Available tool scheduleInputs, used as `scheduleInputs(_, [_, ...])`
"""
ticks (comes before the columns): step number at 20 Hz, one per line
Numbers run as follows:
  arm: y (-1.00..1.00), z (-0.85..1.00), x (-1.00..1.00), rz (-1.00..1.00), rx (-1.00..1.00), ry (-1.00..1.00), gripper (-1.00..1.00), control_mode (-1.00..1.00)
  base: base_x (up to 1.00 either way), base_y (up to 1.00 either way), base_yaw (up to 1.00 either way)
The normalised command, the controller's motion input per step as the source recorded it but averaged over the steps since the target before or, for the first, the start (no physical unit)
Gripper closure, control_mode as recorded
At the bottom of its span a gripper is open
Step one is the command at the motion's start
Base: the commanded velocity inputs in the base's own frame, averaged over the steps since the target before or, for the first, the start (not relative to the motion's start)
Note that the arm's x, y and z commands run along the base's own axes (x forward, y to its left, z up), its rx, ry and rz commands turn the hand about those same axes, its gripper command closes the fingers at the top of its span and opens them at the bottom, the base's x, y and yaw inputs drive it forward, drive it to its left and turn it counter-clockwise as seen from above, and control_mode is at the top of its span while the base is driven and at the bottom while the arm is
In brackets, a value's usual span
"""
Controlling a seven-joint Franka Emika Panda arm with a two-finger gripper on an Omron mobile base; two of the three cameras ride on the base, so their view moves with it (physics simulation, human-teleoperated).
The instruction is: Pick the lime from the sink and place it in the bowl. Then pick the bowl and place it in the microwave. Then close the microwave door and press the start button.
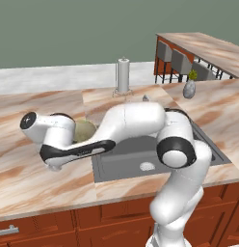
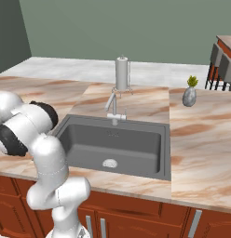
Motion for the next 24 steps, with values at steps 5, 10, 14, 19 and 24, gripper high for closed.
scheduleInputs(5, [-0.87,1.00,-0.56,-0.01,0.00,-0.08,1.00,-1.00,0.00,0.00,0.00])
scheduleInputs(10, [-0.77,1.00,-0.63,0.00,0.01,-0.06,1.00,-1.00,0.00,0.00,0.00])
scheduleInputs(14, [-0.89,1.00,-0.46,0.00,0.04,0.00,1.00,-1.00,0.00,0.00,0.00])
scheduleInputs(19, [-1.00,0.99,-0.23,0.05,0.06,0.00,1.00,-1.00,0.00,0.00,0.00])
scheduleInputs(24, [-0.86,0.69,-0.39,0.14,0.02,0.00,1.00,-1.00,0.00,0.00,0.00])
